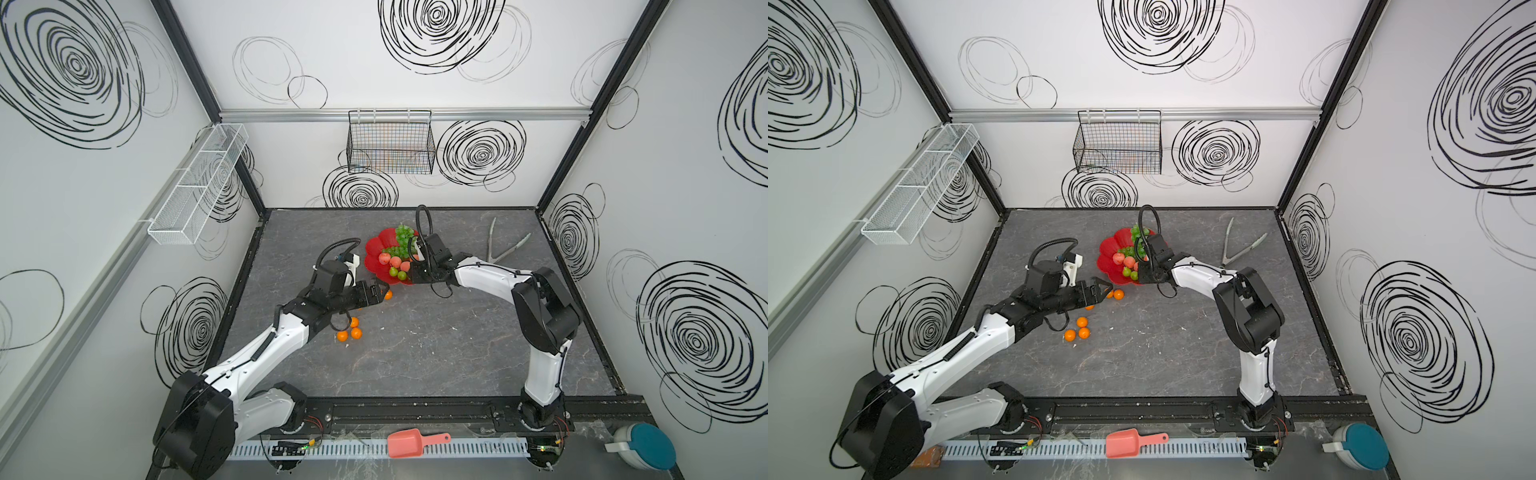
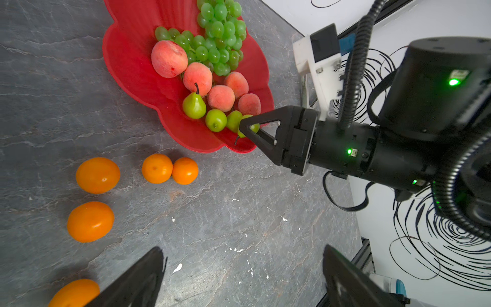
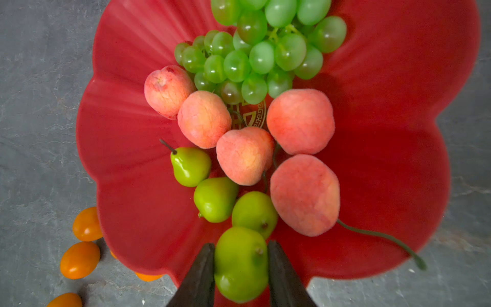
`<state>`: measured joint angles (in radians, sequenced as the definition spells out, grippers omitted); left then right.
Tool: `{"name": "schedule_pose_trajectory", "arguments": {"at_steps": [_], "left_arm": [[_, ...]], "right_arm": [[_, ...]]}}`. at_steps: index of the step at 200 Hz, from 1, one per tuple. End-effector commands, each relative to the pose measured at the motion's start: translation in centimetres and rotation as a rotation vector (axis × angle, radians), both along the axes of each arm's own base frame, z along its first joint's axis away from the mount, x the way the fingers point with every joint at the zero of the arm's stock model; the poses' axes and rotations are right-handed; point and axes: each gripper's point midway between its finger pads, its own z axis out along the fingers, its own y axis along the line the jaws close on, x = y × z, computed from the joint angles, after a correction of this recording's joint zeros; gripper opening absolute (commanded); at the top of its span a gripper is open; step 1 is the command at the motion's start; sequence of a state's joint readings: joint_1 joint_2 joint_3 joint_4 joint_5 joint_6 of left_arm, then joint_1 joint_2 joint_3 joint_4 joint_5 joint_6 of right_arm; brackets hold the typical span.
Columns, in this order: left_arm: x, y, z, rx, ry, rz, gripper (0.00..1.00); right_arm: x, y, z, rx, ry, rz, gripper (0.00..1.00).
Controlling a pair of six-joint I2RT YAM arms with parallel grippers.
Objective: Arrange fruit in a fruit bowl
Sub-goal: Place the fruit in the fruit bowl.
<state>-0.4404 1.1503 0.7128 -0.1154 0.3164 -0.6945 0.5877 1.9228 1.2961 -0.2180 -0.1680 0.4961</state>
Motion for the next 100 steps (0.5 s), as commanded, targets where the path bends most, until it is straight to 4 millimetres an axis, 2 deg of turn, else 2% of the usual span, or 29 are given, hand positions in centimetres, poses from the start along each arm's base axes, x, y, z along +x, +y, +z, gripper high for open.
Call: {"name": "schedule_pose_trajectory", "arguments": {"at_steps": [1,56,100], "left_arm": [[0.8,-0.1,1.9,-0.006,-0.059,0.004,0.96],[0.6,0.1,1.9,-0.002,-0.06,0.004,0.96],[0.4,0.4,1.9,0.005,-0.062,0.009,0.96]], "right_arm": [[0.6,0.1,-0.2,-0.014,-0.001,-0.003,0.35],[0.8,-0.1,1.0,-0.021,-0.023,-0.007,0.45],[1.1,-0.3,3.5,-0.018,-0.065,-0.01,0.49]]}}
